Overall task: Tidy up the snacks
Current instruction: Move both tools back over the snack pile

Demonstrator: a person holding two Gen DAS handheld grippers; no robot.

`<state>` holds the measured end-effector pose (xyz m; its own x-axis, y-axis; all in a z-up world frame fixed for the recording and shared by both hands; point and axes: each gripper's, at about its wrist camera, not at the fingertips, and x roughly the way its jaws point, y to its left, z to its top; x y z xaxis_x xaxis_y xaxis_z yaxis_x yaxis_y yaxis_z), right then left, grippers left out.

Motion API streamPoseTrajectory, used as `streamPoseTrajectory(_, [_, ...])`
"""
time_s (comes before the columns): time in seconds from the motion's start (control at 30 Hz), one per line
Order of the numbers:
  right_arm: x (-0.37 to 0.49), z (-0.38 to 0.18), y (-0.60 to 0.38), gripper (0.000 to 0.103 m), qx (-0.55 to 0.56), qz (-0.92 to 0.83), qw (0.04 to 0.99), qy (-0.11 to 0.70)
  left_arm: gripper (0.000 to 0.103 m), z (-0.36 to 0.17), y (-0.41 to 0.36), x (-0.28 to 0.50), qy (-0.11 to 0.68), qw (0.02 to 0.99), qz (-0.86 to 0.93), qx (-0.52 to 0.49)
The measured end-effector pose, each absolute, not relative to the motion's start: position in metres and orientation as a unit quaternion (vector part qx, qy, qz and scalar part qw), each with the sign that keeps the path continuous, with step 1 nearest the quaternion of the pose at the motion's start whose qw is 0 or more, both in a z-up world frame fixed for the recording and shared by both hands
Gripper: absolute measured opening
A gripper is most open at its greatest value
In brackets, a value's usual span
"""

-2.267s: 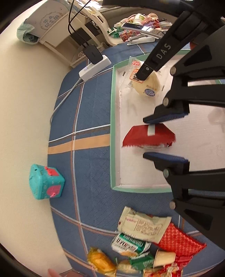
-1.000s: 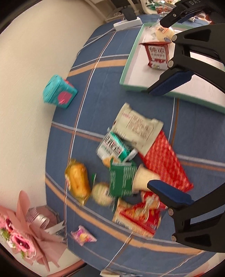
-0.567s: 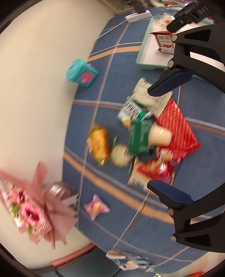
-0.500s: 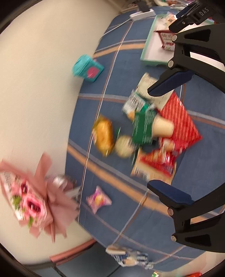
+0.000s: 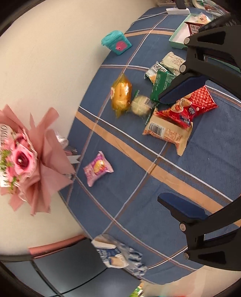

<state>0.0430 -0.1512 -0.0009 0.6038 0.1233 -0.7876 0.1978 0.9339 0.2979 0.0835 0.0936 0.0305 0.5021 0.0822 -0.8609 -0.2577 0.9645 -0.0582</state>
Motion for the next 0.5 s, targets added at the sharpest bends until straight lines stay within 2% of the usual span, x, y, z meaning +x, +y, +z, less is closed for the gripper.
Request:
streamPoseTrajectory(0.3, [0.066, -0.067, -0.116, 0.103, 0.157, -0.028, 0.835, 0.526, 0.097, -0.027, 0.092, 0.104, 0.559, 0.815, 0.076, -0.132])
streamPoseTrajectory(0.5, [0.077, -0.084, -0.106, 0.103, 0.158, -0.044, 0.830, 0.533, 0.097, -0.039, 0.086, 0.115, 0.571, 0.807, 0.059, -0.138])
